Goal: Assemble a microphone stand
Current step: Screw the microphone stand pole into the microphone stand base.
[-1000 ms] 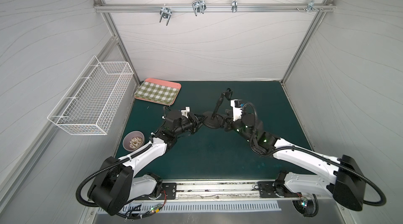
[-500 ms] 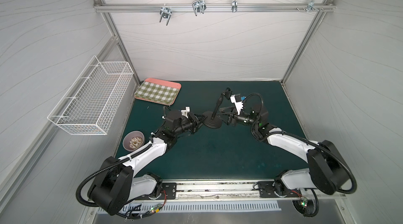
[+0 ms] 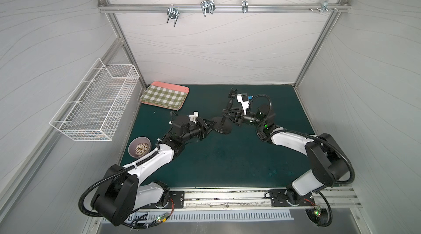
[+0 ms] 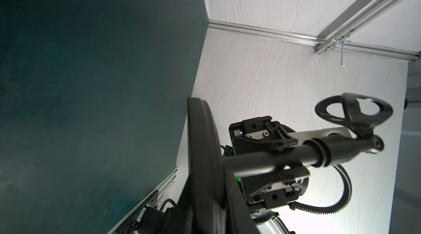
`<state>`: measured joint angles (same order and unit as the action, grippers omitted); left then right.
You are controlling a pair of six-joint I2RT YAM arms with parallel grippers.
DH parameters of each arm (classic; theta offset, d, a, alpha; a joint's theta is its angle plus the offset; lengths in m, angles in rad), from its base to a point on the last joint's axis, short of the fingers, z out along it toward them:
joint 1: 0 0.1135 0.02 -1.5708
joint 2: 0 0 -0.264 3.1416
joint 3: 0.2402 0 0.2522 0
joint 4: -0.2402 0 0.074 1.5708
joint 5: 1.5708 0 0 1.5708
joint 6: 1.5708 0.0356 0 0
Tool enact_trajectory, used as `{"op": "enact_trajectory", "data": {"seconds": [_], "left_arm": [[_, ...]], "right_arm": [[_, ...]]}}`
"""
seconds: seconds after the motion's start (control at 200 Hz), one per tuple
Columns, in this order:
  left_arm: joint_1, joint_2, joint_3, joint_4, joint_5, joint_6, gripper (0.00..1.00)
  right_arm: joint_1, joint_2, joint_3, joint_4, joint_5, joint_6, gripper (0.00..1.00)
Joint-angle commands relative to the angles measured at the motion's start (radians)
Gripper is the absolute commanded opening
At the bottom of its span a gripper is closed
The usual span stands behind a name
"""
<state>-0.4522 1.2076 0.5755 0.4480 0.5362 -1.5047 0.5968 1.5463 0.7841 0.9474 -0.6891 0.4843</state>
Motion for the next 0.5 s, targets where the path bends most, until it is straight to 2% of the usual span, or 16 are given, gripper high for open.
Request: {"op": "enact_trajectory", "data": {"seconds": [0.0, 0.145, 0.28, 0.41, 0.46, 0.495], "left_arm": [[0.007, -0.039, 0.052, 0.126, 0.022, 0.006, 0.0], [0.01, -0.039, 0.048, 0.126, 0.02, 0.006, 0.0], [0.012, -0.031, 0.046, 0.132, 0.021, 0.005, 0.0], [0.014, -0.032, 0.046, 0.132, 0.022, 0.004, 0.0], [0.014, -0.033, 0.045, 0.132, 0.021, 0.005, 0.0], [0.015, -0.035, 0.044, 0.131, 0.022, 0.005, 0.0]], "right_arm": [[0.084, -0.106, -0.028, -0.089, 0.202, -0.062, 0.18], [0.256, -0.217, -0.009, -0.348, 0.6, -0.177, 0.22], [0.379, -0.229, 0.047, -0.527, 0.932, -0.117, 0.16], [0.419, -0.212, 0.041, -0.519, 1.046, -0.063, 0.16], [0.42, -0.212, 0.04, -0.516, 1.034, -0.065, 0.24], [0.419, -0.218, 0.037, -0.518, 1.024, -0.076, 0.37]]}}
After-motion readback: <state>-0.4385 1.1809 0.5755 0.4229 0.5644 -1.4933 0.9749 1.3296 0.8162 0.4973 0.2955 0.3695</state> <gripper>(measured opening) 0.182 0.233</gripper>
